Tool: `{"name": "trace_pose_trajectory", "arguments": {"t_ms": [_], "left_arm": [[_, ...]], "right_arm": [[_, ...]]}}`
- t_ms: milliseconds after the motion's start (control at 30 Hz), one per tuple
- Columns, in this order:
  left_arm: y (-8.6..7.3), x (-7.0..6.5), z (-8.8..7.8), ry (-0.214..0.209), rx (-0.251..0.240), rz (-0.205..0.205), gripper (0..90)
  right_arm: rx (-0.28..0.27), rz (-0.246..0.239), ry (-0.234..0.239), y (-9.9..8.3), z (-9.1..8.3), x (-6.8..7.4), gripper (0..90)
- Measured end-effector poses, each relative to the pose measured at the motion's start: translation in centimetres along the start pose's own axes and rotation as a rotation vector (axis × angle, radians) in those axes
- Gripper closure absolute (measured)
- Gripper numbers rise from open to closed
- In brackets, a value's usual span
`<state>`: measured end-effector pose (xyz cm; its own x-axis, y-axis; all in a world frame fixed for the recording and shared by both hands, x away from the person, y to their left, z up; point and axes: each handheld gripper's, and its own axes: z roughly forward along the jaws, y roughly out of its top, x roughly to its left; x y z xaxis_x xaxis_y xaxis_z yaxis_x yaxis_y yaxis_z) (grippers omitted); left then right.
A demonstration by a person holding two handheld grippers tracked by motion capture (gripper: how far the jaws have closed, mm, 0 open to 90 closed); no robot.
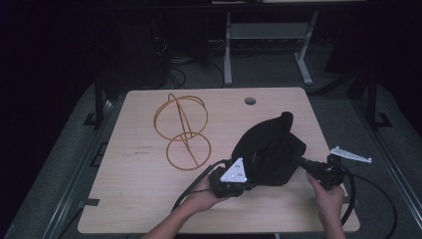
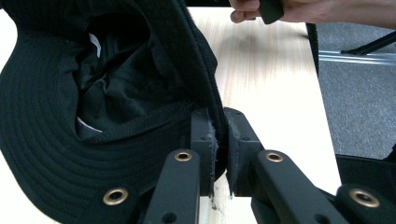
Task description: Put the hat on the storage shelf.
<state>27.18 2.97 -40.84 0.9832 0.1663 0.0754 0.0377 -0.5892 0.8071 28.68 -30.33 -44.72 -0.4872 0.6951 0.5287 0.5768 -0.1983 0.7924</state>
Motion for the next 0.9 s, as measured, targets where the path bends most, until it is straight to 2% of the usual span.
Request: {"name": "trace_pose_trajectory", "arguments": {"t_ms": [667, 900], "left_arm": [[-0.5, -0.2, -1.1, 0.004, 0.000, -0.003, 75.6], [-0.9, -0.2, -1.6, 0.004, 0.000, -0.016, 73.5]], "right_arm": [[-0.040, -0.014, 0.020, 1.8, -0.8, 1.0, 88.6], [-0.057, -0.028, 0.029, 2.6, -1.1, 1.3, 88.6]]}}
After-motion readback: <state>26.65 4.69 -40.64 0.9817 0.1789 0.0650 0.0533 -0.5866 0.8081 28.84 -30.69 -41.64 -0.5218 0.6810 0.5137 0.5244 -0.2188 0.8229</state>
